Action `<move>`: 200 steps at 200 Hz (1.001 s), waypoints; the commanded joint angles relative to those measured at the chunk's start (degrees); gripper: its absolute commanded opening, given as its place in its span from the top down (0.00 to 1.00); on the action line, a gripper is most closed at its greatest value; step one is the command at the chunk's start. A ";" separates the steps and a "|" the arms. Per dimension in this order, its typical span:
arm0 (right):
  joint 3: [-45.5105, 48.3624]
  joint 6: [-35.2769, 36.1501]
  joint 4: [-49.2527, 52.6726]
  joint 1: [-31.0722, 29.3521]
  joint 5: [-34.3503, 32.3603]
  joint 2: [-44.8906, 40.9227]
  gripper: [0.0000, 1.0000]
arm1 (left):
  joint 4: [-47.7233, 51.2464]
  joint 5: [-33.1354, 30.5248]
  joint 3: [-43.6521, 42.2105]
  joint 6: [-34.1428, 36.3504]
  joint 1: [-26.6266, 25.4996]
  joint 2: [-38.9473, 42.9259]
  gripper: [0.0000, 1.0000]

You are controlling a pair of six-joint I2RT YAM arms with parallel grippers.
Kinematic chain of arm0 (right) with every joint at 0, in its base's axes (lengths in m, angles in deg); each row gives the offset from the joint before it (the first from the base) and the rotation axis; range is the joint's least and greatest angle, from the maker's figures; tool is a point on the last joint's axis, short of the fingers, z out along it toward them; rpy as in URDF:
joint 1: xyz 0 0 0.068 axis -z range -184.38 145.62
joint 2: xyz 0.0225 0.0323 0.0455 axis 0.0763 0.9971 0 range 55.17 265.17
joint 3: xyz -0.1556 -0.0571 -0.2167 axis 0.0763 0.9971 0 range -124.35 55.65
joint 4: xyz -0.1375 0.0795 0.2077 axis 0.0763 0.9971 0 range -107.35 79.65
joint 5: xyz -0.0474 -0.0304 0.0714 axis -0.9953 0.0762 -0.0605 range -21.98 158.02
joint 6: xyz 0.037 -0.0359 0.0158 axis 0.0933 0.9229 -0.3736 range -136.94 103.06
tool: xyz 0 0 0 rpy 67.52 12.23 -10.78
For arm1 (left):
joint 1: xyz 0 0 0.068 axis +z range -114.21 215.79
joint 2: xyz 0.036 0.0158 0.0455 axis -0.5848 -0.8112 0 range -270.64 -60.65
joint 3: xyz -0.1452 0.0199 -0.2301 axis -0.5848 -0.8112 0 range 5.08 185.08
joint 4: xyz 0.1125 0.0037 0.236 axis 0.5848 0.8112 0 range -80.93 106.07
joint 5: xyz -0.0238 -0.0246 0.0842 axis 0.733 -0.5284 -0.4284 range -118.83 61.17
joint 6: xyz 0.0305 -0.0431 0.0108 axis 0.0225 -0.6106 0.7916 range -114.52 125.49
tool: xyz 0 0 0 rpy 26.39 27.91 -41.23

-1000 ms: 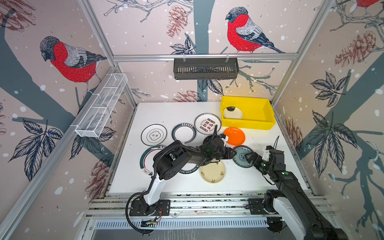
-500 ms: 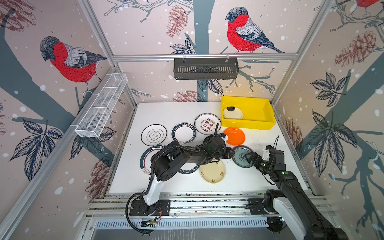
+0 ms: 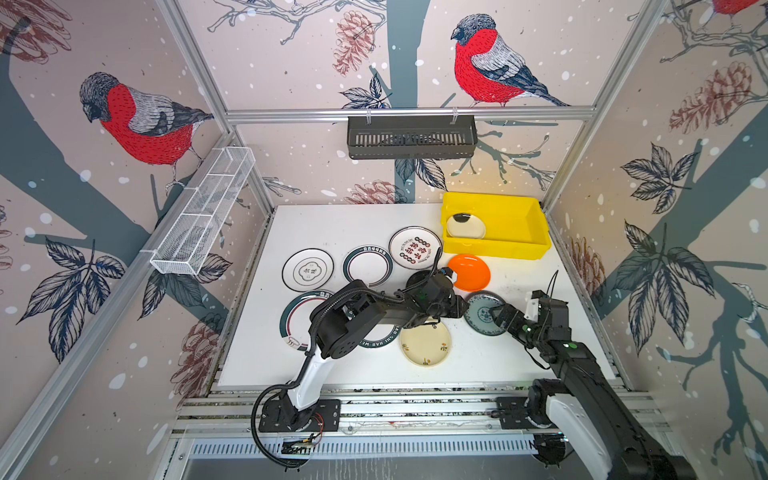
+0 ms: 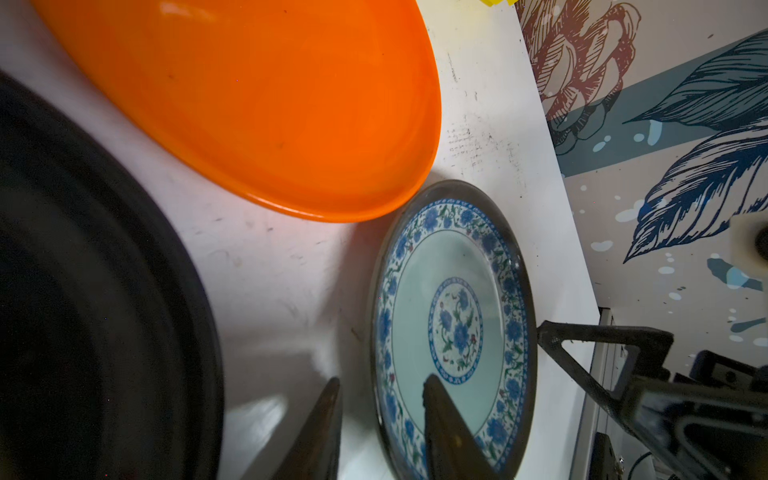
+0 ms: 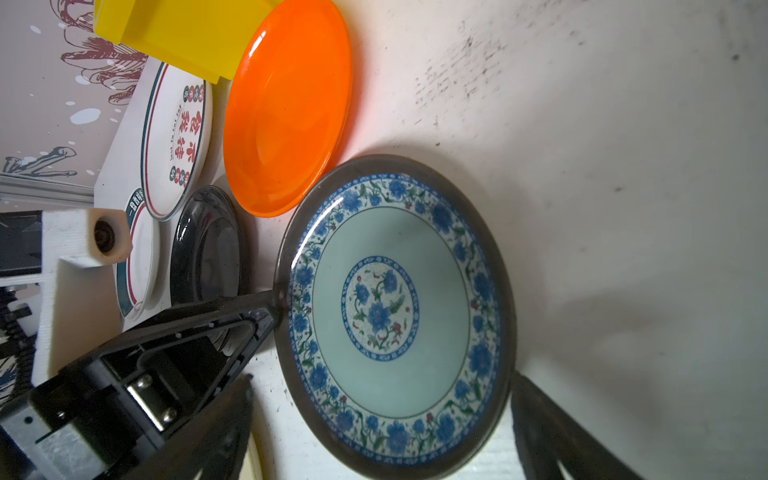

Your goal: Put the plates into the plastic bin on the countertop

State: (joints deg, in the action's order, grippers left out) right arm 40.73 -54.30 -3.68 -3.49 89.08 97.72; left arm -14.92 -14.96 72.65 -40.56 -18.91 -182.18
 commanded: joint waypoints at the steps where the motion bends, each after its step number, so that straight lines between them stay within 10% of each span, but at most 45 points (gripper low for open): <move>1: 0.24 0.45 -0.04 0.00 -0.16 -0.05 0.04 | 0.72 -0.60 0.95 1.37 -0.15 -0.52 0.66; 133: 0.53 0.44 -0.69 0.06 0.83 -0.68 0.04 | 3.31 0.63 4.08 3.36 -0.23 -3.19 1.00; 200: 0.24 -0.51 0.37 0.85 0.23 -7.11 0.03 | 3.10 -0.05 3.02 3.55 -0.02 -0.34 1.00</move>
State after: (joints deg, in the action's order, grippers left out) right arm 41.41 -54.41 -2.72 -2.79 89.16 92.45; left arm -12.75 -14.28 76.02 -37.63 -18.98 -183.95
